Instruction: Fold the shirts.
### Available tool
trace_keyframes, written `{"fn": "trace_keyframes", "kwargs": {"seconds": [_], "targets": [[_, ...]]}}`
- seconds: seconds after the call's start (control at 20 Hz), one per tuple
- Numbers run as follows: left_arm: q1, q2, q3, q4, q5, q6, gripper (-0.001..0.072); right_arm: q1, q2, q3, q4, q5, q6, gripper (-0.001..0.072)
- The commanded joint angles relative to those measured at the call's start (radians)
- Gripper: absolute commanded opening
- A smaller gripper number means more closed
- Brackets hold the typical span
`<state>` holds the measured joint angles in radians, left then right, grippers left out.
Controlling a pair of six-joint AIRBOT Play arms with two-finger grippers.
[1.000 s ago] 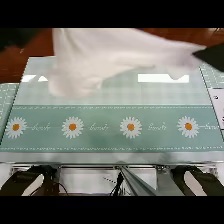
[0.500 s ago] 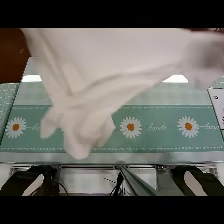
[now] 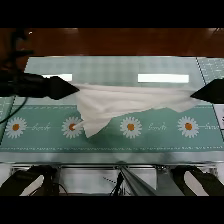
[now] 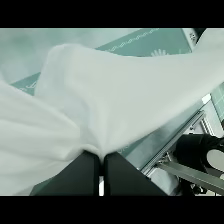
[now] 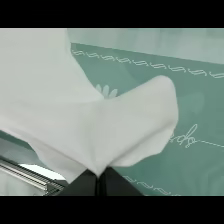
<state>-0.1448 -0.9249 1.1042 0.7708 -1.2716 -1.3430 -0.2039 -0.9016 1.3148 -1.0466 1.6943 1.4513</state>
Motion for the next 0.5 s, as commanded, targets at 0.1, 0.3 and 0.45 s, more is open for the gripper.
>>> {"fn": "trace_keyframes", "kwargs": {"seconds": [0.1,0.3,0.45], "targets": [[-0.075,-0.236,-0.11,0.007,0.209,0.05,0.0027,0.0,-0.143,-0.148,-0.018,-0.271,-0.032,0.002],[-0.124,-0.441,-0.109,0.007,0.278,0.075,0.0028,0.0,-0.301,-0.148,0.009,-0.353,-0.037,0.002],[-0.11,-0.529,-0.106,0.006,0.286,0.075,0.0029,0.0,-0.399,-0.148,0.018,-0.357,-0.051,0.0021]]}}
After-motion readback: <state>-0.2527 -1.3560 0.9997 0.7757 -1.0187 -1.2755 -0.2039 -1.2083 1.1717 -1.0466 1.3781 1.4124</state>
